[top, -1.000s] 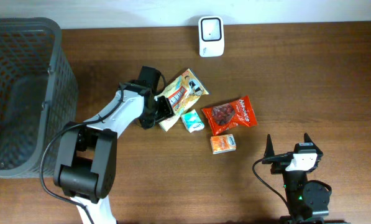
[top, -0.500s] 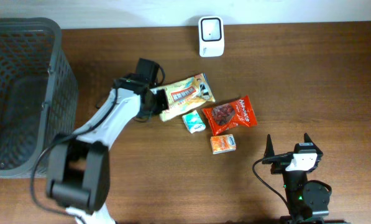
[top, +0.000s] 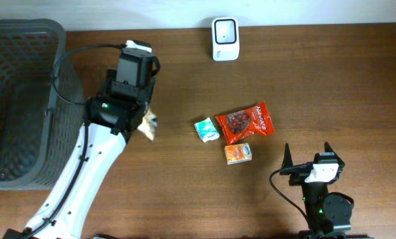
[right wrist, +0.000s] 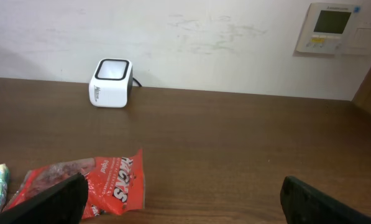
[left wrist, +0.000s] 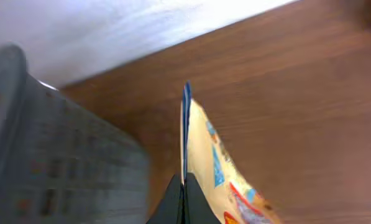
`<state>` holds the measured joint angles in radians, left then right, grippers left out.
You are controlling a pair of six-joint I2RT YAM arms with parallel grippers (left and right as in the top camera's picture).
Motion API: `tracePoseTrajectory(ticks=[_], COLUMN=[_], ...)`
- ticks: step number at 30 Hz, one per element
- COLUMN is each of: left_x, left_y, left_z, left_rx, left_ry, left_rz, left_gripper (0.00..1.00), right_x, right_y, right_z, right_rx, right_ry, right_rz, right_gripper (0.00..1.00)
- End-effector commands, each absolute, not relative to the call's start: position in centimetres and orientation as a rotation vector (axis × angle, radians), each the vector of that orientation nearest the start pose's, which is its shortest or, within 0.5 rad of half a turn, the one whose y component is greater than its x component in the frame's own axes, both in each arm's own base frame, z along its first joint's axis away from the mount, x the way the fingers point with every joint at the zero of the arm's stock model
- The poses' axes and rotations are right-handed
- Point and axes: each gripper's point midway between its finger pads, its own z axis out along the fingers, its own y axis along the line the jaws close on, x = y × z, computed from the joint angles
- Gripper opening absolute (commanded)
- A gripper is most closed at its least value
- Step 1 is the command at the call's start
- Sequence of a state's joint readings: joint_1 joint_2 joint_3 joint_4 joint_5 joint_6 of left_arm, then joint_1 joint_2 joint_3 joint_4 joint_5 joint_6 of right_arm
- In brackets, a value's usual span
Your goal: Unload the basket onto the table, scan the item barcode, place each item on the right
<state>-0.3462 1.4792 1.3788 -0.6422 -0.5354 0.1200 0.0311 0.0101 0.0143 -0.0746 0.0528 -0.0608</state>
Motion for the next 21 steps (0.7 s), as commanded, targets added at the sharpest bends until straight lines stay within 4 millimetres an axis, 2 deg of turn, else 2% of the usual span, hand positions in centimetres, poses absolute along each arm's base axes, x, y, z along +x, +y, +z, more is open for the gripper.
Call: tracePoseTrajectory(ticks=[1,3,6,7,8,10,12,14,16,18,21], left_x=[41.1,41.3,42.2,42.5,42.6,42.3,41.8,40.0,38.4,37.3,37.7], left_y=[-4.6,-5.0,-6.8,-8.1,-9.2,-12.3,-15.0,-20.1,-23.5,-25.8,-26.0], left_z=[28.4,27.6,23.6,21.2,19.8,17.4,16.1,14.4,13.7,13.6,14.1], left_rx=[0.358,0.362,0.431,0.49,0.512,0.538,0.597,0.749,0.812,0.791,0.776], left_ry=[2.157,2.174,2.248,2.286,2.305,2.326,2.336,2.38,2.41,2.439,2.424], left_rz=[0.701,0.698,0.709,0.718,0.711,0.672,0.599,0.308,0.067,-0.126,-0.138], left_gripper=[0.0,0.0,0.0,0.0,0.0,0.0,0.0,0.01,0.07,0.04,0.0], right_x=[24.6,24.6,24.6,24.6,24.6,24.6,24.6,24.6,24.6,24.6,24.6], right_y=[-0.5,-0.5,-0.5,-0.5,-0.5,-0.5,-0.5,-0.5,-0.5,-0.5,-0.5], right_z=[15.7,15.7,15.7,15.7,15.7,15.7,15.7,15.7,15.7,15.7,15.7], right_rx=[-0.025,-0.025,-0.025,-0.025,-0.024,-0.025,-0.025,-0.025,-0.025,-0.025,-0.024], right_ry=[1.645,1.645,1.645,1.645,1.645,1.645,1.645,1.645,1.645,1.645,1.645], right_rz=[-0.082,-0.082,-0.082,-0.082,-0.082,-0.082,-0.082,-0.082,-0.082,-0.082,-0.082], right_gripper=[0.98,0.98,0.98,0.99,0.98,0.98,0.98,0.99,0.98,0.98,0.98])
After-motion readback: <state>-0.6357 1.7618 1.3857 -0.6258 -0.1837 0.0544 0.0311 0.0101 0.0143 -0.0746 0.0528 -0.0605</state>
